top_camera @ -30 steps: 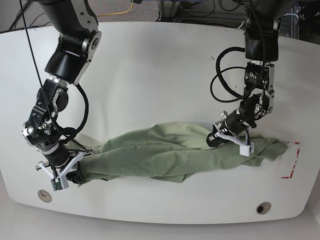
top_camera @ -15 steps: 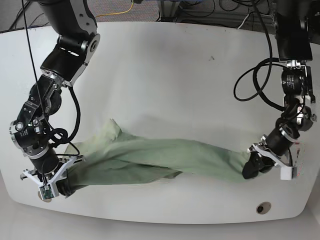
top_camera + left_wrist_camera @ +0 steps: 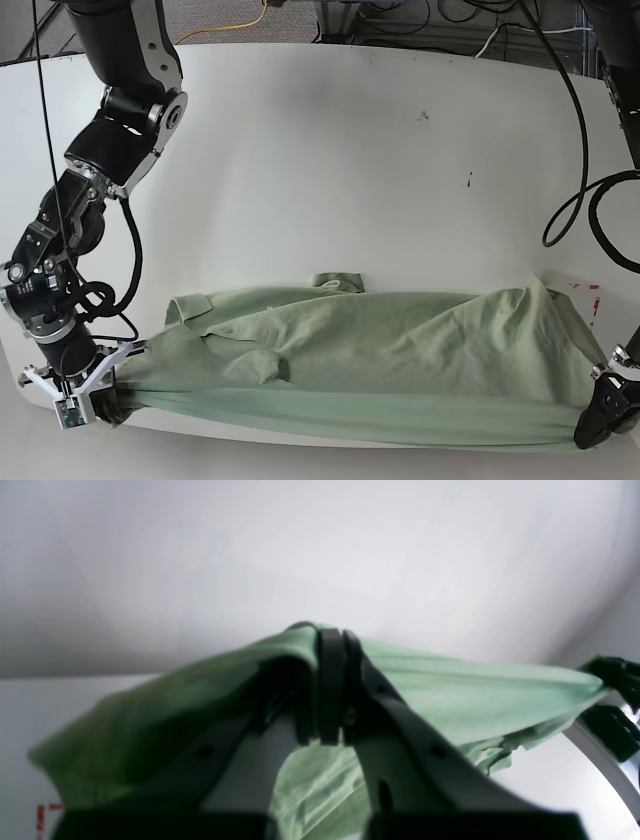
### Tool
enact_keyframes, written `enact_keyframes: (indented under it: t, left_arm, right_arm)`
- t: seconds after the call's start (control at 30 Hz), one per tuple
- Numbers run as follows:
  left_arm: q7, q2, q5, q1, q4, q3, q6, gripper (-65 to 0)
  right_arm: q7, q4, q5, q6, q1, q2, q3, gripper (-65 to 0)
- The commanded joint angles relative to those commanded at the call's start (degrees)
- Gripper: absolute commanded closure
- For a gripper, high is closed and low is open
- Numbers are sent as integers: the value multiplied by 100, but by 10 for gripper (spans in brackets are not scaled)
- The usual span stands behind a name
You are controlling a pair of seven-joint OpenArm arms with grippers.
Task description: Layout the t-shirt on the table in an organized manner, then fold the t-shirt properly
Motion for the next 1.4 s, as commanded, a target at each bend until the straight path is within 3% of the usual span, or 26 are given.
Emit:
enact_keyframes:
  t: [0.13,0.4,0.7,0.97,1.27,1.4]
  left_arm:
    - [264,0,0,-695,-360,44,0,0]
    - [299,26,0,-2066,-985,501,0,0]
    - [334,35,-70,-2725,-1152,686,-9,0]
    - [484,26,-334,-2567,-1152,738,-9,0]
    - [527,53,-949,-1451,-1037,738,-18,0]
    - [536,299,-1187,-765,-976,738,-18,0]
  right_arm:
    - [0,-316,0,0,431,18,0,0]
    - [0,-1187,0,0,1477,176,-18,0]
    - [0,-1785,-9,0,2374,563,-457,0]
    - [-264,-1556,0,0,2259,633,-457,0]
    - [-352,-958,18,0,1626,598,-457,0]
    - [-352,-826,35,0,1380,598,-466,0]
